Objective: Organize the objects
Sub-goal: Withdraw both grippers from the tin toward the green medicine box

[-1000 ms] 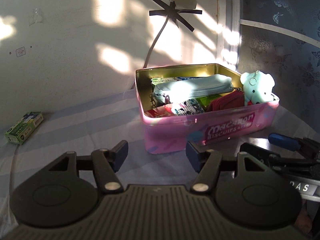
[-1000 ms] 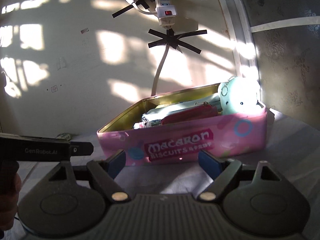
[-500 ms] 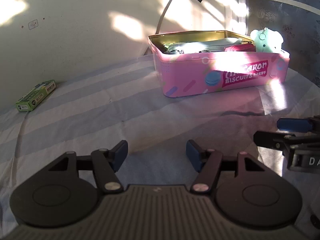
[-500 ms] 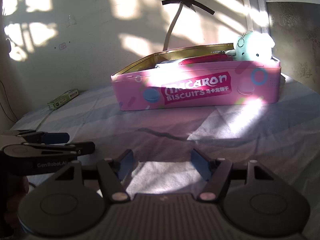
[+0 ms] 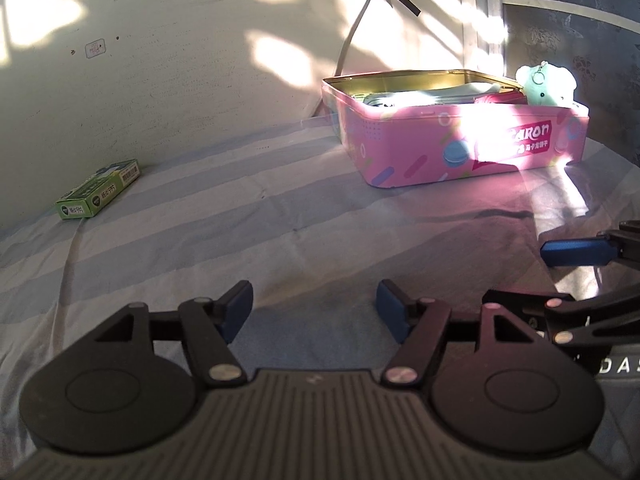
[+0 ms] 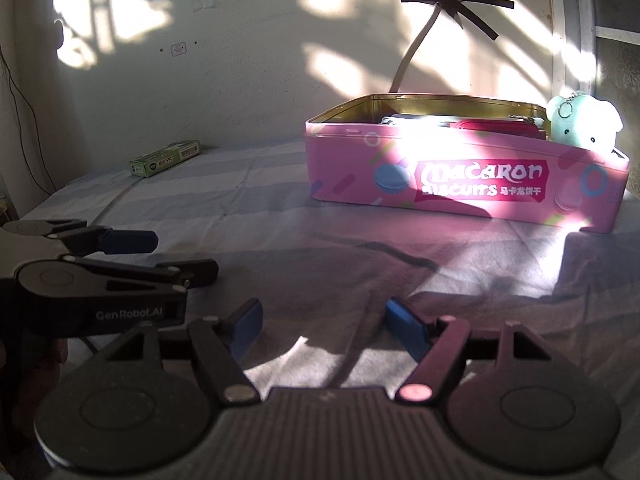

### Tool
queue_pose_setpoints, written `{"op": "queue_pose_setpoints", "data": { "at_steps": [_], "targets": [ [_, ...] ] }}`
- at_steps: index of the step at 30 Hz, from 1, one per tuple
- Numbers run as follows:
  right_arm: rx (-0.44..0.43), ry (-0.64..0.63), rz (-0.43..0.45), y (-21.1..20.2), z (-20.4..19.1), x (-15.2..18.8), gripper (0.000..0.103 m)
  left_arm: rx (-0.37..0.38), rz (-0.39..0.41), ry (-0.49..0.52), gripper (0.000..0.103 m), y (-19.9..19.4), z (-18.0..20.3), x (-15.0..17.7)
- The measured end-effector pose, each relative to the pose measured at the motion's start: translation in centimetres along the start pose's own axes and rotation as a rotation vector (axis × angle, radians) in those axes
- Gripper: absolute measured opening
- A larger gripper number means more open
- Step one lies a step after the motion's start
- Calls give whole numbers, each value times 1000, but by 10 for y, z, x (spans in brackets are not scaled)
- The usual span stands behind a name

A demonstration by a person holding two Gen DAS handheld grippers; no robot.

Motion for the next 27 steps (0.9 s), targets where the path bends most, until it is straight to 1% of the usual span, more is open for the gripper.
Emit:
{"op": "queue_pose_setpoints", "data": {
  "at_steps": [10, 15, 18, 27],
  "targets": [
    [-19, -53, -17, 8, -24, -3, 74, -27, -4, -39, 72, -4, -33, 7],
    [-59, -87, -36, 16, -40, -7, 73, -54, -6, -55, 72, -3, -56, 8],
    [-91, -105, -48, 25, -56, -12, 73, -95, -10, -62, 72, -1, -73, 7],
    [-131, -193, -73, 55, -104, -28, 73, -226, -36, -113, 72, 9, -145, 3]
  ]
}}
Point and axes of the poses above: each gripper's, at about its wrist camera, not at the fingertips, and y roughly the way its jaws point, z to its right, x to its underside, the point moved 7 cm from there along y, roughly the way its jaws point, and after that the axes turned 2 degrees about z, right-handed, at the moved point
